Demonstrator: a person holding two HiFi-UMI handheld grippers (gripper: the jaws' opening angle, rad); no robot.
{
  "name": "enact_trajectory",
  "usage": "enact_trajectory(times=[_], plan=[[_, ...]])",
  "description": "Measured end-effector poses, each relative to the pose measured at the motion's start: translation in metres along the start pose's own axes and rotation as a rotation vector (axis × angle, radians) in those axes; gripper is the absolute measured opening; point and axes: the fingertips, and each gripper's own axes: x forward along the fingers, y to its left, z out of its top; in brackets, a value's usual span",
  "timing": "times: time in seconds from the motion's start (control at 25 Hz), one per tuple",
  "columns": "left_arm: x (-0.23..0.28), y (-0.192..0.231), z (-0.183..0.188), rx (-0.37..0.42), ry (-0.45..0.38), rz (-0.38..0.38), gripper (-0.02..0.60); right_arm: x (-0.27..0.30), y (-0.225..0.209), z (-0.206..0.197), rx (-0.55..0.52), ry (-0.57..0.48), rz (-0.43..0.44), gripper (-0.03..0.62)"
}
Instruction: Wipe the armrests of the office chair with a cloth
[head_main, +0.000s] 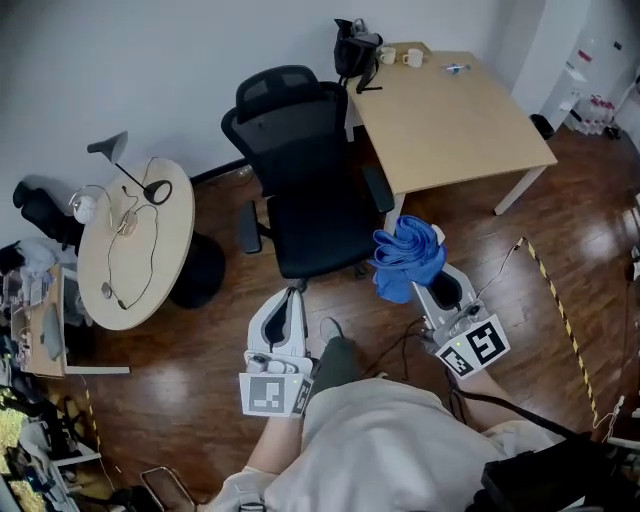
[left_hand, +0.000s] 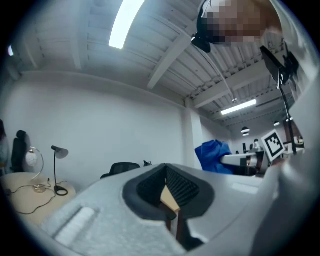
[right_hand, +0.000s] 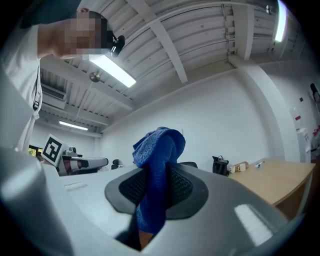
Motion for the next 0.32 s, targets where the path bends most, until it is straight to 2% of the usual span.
enact_trajectory(times=[0.12,0.32], plan=[[-0.017,-0.005,0.011,0.019,-0.009,0.019,-0.008,-0.015,0.011,0.01,0.001,-0.019,0.02,0.081],[-0.024,-0.006,0.018,0.009,-0.013,0.009,-0.008,-0.025,0.021,0.026,-0.036,-0.036,0.028,0.081]])
